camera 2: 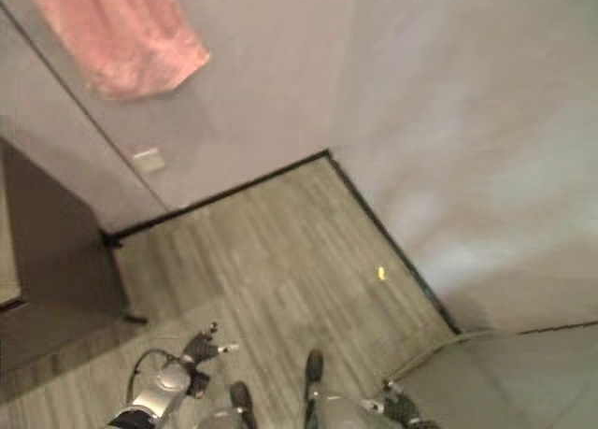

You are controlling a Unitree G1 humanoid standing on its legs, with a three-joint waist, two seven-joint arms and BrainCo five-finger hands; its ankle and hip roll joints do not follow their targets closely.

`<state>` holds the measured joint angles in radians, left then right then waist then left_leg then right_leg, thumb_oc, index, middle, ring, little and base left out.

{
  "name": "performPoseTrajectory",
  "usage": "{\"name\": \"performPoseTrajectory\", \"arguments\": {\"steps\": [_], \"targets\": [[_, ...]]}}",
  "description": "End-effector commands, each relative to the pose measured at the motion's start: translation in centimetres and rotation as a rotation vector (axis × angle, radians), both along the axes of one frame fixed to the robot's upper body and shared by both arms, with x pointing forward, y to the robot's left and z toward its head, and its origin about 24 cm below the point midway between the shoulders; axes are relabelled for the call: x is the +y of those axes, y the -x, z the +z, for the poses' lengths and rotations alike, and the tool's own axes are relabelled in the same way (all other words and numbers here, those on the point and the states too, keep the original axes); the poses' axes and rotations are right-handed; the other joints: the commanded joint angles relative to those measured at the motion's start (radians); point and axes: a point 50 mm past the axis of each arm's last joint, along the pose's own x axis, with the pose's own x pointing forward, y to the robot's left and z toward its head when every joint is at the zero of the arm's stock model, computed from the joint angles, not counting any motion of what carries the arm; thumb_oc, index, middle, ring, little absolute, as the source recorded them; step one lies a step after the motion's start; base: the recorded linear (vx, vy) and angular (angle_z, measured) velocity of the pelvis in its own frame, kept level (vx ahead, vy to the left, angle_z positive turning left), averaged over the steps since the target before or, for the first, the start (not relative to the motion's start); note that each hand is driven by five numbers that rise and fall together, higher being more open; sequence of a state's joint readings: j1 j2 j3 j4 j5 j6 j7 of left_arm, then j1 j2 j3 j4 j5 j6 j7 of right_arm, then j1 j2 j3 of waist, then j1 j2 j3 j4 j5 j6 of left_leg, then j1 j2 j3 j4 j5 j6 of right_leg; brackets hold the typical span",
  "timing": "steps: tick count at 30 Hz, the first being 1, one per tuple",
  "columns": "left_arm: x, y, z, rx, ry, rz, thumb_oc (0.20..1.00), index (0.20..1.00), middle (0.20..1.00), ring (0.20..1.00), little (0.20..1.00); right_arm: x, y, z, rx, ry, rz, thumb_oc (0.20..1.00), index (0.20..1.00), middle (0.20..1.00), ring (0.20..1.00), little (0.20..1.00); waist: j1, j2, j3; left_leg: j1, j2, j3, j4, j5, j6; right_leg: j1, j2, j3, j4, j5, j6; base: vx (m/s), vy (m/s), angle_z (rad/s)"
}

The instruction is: Put brush and paste in cup on sink, flatten towel.

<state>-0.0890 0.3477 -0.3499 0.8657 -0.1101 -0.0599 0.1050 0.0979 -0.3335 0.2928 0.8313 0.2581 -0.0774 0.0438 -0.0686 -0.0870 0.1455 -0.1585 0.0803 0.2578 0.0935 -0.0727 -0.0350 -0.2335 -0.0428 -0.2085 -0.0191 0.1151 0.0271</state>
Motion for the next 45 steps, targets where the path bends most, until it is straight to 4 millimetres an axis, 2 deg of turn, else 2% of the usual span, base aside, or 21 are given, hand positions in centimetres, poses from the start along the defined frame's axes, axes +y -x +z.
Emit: {"name": "performPoseTrajectory", "arguments": {"steps": [1, 8, 11, 12, 13, 14, 17, 20, 23, 27, 30, 31, 33, 34, 36, 37, 38, 40, 42, 44, 45], "targets": [[1.9, 0.3, 0.9, -0.056, -0.035, 0.009, 1.0, 1.0, 1.0, 1.0, 1.0, -0.4, -1.4, 1.2, -0.092, -0.002, -0.001, 1.0, 1.0, 1.0, 1.0, 1.0, 0.026, -0.008, -0.007, 0.0, -0.067, -0.013, -0.004, 0.028, 0.045, 0.111, -0.011, 0.077, 0.077, -0.109, 0.083, 0.15, 0.208, 0.01], [3.0, 1.8, 1.2, -0.05, -0.045, 0.006, 1.0, 1.0, 1.0, 1.0, 1.0, -0.3, -3.3, 2.4, -0.183, -0.037, -0.047, 1.0, 1.0, 1.0, 1.0, 1.0, 0.058, 0.007, -0.032, 0.05, -0.101, -0.054, -0.027, 0.01, 0.07, 0.125, -0.034, 0.081, 0.159, -0.116, 0.105, 0.1, 0.154, 0.08], [2.9, 1.3, 2.0, -0.091, -0.045, -0.022, 1.0, 1.0, 1.0, 1.0, 1.0, -0.3, -3.5, 2.4, -0.19, -0.031, -0.066, 1.0, 1.0, 1.0, 1.0, 1.0, 0.06, 0.03, -0.03, 0.084, -0.118, -0.096, -0.041, 0.006, 0.085, 0.099, -0.047, 0.097, 0.298, -0.093, 0.114, 0.12, 0.188, 0.32], [2.9, 1.1, 2.3, -0.105, -0.038, -0.021, 1.0, 1.0, 1.0, 1.0, 1.0, -0.2, -3.5, 2.5, -0.198, -0.042, -0.077, 1.0, 1.0, 1.0, 1.0, 1.0, 0.047, 0.044, -0.019, 0.103, -0.123, -0.138, -0.046, 0.015, 0.095, 0.049, -0.007, 0.158, 0.411, -0.067, 0.113, 0.11, 0.148, 0.35], [2.9, 1.1, 2.3, -0.105, -0.038, -0.021, 1.0, 1.0, 1.0, 1.0, 1.0, -0.2, -3.5, 2.5, -0.198, -0.042, -0.077, 1.0, 1.0, 1.0, 1.0, 1.0, 0.047, 0.045, -0.022, 0.099, -0.122, -0.138, -0.047, 0.017, 0.094, 0.046, -0.006, 0.158, 0.409, -0.064, 0.113, 0.18, 0.163, 0.59], [2.6, 0.7, 2.4, -0.114, -0.027, -0.023, 1.0, 1.0, 1.0, 1.0, 1.0, -0.3, -3.5, 2.6, -0.205, -0.061, -0.105, 1.0, 1.0, 1.0, 1.0, 1.0, 0.024, 0.053, -0.016, 0.124, -0.133, -0.194, -0.08, 0.036, 0.089, -0.015, 0.082, 0.216, 0.42, -0.092, 0.103, 0.18, 0.107, 0.57], [2.2, 0.7, 2.0, -0.1, -0.025, -0.032, 1.0, 1.0, 1.0, 1.0, 1.0, -0.4, -2.8, 2.2, -0.186, -0.06, -0.119, 1.0, 1.0, 1.0, 1.0, 1.0, 0.014, 0.063, -0.013, 0.182, -0.13, -0.198, -0.116, 0.038, 0.076, -0.084, 0.069, 0.126, 0.327, -0.101, 0.085, 0.24, 0.068, 0.73], [1.7, 0.6, 1.8, -0.094, -0.015, -0.04, 1.0, 1.0, 1.0, 1.0, 1.0, -0.9, -2.2, 1.9, -0.165, -0.049, -0.138, 1.0, 1.0, 1.0, 1.0, 1.0, -0.013, 0.07, -0.002, 0.235, -0.145, -0.246, -0.116, 0.024, 0.067, -0.122, 0.09, 0.14, 0.206, -0.052, 0.096, 0.27, 0.042, 0.32], [1.2, -0.3, 2.2, -0.115, -0.001, -0.055, 1.0, 1.0, 1.0, 1.0, 1.0, -1.7, -1.6, 1.5, -0.126, -0.006, -0.156, 1.0, 1.0, 1.0, 1.0, 1.0, -0.043, 0.08, 0.018, 0.31, -0.152, -0.314, -0.088, -0.017, 0.044, -0.177, 0.06, 0.137, 0.021, 0.034, 0.125, 0.46, 0.017, 0.55], [0.5, -0.1, 1.6, -0.084, -0.014, -0.101, 1.0, 1.0, 1.0, 1.0, 1.0, -2.0, -0.5, 1.1, -0.092, 0.017, -0.144, 1.0, 1.0, 1.0, 1.0, 1.0, -0.083, 0.082, -0.011, 0.39, -0.143, -0.376, -0.069, -0.022, 0.021, -0.172, 0.089, 0.202, 0.087, 0.06, 0.107, 0.43, -0.061, 0.76], [-0.4, 0.1, 0.8, -0.047, -0.007, -0.115, 1.0, 1.0, 1.0, 1.0, 1.0, -2.4, -0.3, 1.1, -0.078, 0.048, -0.118, 1.0, 1.0, 1.0, 1.0, 1.0, -0.104, 0.114, -0.041, 0.371, -0.105, -0.394, 0.051, 0.079, -0.045, -0.135, 0.125, 0.205, 0.117, 0.035, 0.076, 0.4, -0.119, 0.7], [-0.4, 0.1, 0.8, -0.048, -0.007, -0.115, 1.0, 1.0, 1.0, 1.0, 1.0, -2.4, -0.3, 1.1, -0.078, 0.048, -0.117, 1.0, 1.0, 1.0, 1.0, 1.0, -0.107, 0.111, -0.044, 0.367, -0.109, -0.398, 0.051, 0.082, -0.045, -0.137, 0.12, 0.204, 0.116, 0.037, 0.077, 0.26, -0.097, 0.4], [-0.9, 0.0, 0.5, -0.033, -0.007, -0.129, 1.0, 1.0, 1.0, 1.0, 1.0, -2.5, -0.7, 1.3, -0.091, 0.062, -0.099, 1.0, 1.0, 1.0, 1.0, 1.0, -0.108, 0.112, -0.047, 0.283, -0.081, -0.355, 0.252, 0.209, -0.117, -0.073, 0.118, 0.19, 0.094, 0.017, 0.053, 0.31, -0.146, 0.32], [-1.0, -0.2, 0.5, -0.034, -0.011, -0.135, 1.0, 1.0, 1.0, 1.0, 1.0, -2.4, -0.9, 1.5, -0.103, 0.062, -0.094, 1.0, 1.0, 1.0, 1.0, 1.0, -0.108, 0.087, -0.042, 0.208, -0.067, -0.308, 0.382, 0.241, -0.114, -0.04, 0.104, 0.195, 0.079, 0.009, 0.034, 0.34, -0.202, 0.23], [-1.5, -1.1, 0.9, -0.06, -0.004, -0.137, 1.0, 1.0, 1.0, 1.0, 1.0, -2.0, -2.2, 1.9, -0.132, 0.07, -0.061, 1.0, 1.0, 1.0, 1.0, 1.0, -0.068, 0.052, -0.005, 0.081, -0.065, -0.225, 0.551, 0.196, -0.049, 0.041, 0.095, 0.213, 0.063, -0.035, -0.005, 0.41, -0.245, 0.07], [-1.7, -1.4, 1.0, -0.07, -0.004, -0.134, 1.0, 1.0, 1.0, 1.0, 1.0, -2.0, -2.4, 2.0, -0.138, 0.081, -0.05, 1.0, 1.0, 1.0, 1.0, 1.0, -0.06, 0.047, 0.003, 0.025, -0.023, -0.157, 0.529, 0.146, -0.026, 0.07, 0.089, 0.214, 0.054, -0.047, -0.006, 0.31, -0.149, -0.25], [-1.7, -1.4, 1.0, -0.07, -0.004, -0.134, 1.0, 1.0, 1.0, 1.0, 1.0, -1.9, -2.4, 2.0, -0.138, 0.081, -0.05, 1.0, 1.0, 1.0, 1.0, 1.0, -0.059, 0.045, 0.001, 0.023, -0.025, -0.155, 0.527, 0.148, -0.025, 0.068, 0.088, 0.216, 0.053, -0.046, -0.006, 0.3, -0.04, -0.28], [-1.7, -1.8, 1.4, -0.093, -0.009, -0.141, 1.0, 1.0, 1.0, 1.0, 1.0, -1.8, -2.8, 2.1, -0.141, 0.101, -0.021, 1.0, 1.0, 1.0, 1.0, 1.0, -0.031, 0.036, 0.01, -0.092, -0.015, -0.087, 0.404, 0.079, -0.008, 0.129, 0.067, 0.211, 0.033, -0.076, 0.009, 0.35, 0.026, 0.17], [-1.4, -1.7, 1.4, -0.095, -0.021, -0.134, 1.0, 1.0, 1.0, 1.0, 1.0, -1.6, -2.9, 2.1, -0.141, 0.103, -0.005, 1.0, 1.0, 1.0, 1.0, 1.0, -0.018, 0.042, 0.008, -0.122, -0.011, -0.066, 0.208, 0.094, -0.006, 0.166, 0.063, 0.213, 0.03, -0.103, 0.021, 0.39, 0.122, 0.02], [-0.9, -1.4, 1.3, -0.09, -0.028, -0.105, 1.0, 1.0, 1.0, 1.0, 1.0, -1.4, -2.8, 1.9, -0.134, 0.11, 0.01, 1.0, 1.0, 1.0, 1.0, 1.0, 0.006, 0.06, 0.006, -0.139, -0.012, -0.106, 0.004, 0.208, -0.03, 0.22, 0.075, 0.226, 0.026, -0.134, 0.03, 0.38, 0.128, -0.13], [-0.9, -1.4, 1.3, -0.09, -0.028, -0.105, 1.0, 1.0, 1.0, 1.0, 1.0, -1.4, -2.8, 1.9, -0.134, 0.11, 0.01, 1.0, 1.0, 1.0, 1.0, 1.0, 0.006, 0.06, 0.005, -0.138, -0.012, -0.107, -0.002, 0.213, -0.03, 0.219, 0.076, 0.226, 0.025, -0.133, 0.029, 0.42, 0.167, -0.17]]}}
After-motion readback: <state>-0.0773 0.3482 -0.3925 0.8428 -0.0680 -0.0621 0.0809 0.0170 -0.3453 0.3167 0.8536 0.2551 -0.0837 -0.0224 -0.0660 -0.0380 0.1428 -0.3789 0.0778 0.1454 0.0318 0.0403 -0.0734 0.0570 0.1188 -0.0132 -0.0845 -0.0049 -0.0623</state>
